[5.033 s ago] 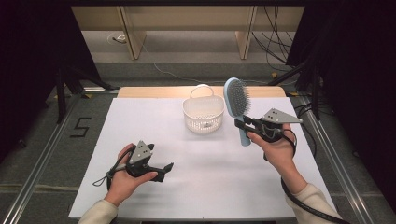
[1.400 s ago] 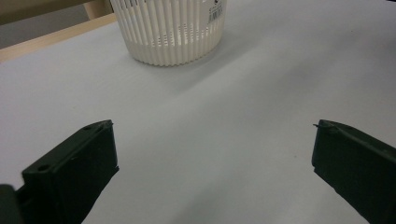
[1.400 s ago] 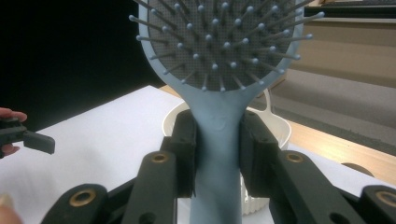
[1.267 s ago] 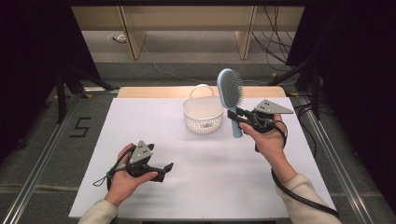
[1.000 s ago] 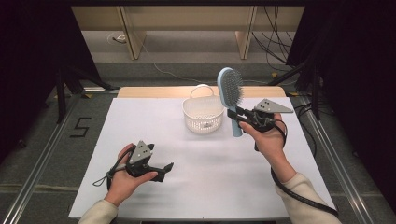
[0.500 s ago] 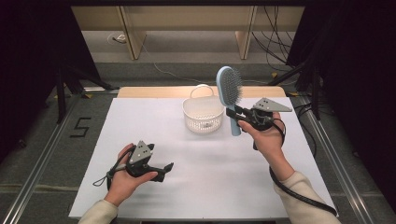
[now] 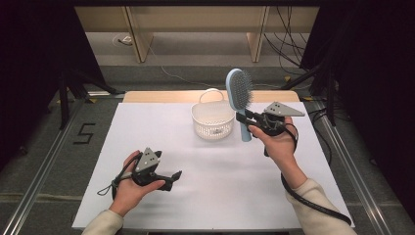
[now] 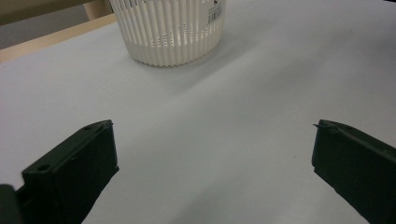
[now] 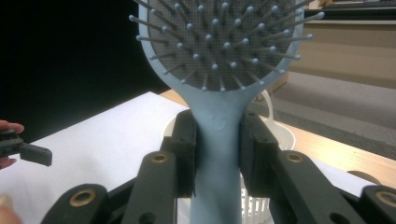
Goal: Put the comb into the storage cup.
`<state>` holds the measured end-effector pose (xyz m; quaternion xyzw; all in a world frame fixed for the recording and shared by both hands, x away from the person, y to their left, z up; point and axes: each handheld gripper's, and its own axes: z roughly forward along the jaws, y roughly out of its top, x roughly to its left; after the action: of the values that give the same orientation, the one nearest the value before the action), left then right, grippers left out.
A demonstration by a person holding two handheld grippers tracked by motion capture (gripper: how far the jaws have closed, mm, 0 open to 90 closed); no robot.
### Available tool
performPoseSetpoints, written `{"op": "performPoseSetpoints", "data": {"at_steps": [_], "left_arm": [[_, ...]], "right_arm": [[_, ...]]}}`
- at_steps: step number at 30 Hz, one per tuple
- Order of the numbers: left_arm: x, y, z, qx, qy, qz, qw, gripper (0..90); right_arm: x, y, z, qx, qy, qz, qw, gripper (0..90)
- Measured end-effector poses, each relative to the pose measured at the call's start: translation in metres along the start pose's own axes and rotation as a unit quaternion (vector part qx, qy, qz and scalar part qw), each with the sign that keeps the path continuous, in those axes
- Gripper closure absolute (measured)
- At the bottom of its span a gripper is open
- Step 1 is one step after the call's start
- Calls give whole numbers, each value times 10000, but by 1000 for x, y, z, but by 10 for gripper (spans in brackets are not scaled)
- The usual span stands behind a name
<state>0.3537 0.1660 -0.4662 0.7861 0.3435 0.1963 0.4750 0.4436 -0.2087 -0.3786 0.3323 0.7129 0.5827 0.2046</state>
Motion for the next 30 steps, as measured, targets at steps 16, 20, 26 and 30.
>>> {"op": "performPoseSetpoints", "data": {"at_steps": [16,20,26,30], "left_arm": [[0,0,0,4,-2,5,10000,0],[0,0,0,3,-2,3,10000,0],[0,0,0,6,-6,6,10000,0],[0,0,0,2,-4,5,10000,0]], "right_arm": [[-3,1,4,-32,-13,39,10000,706],[-3,2,4,-34,-20,38,10000,706],[-3,2,6,-35,-23,37,10000,706],[-3,3,7,-46,-23,42,10000,705]]}}
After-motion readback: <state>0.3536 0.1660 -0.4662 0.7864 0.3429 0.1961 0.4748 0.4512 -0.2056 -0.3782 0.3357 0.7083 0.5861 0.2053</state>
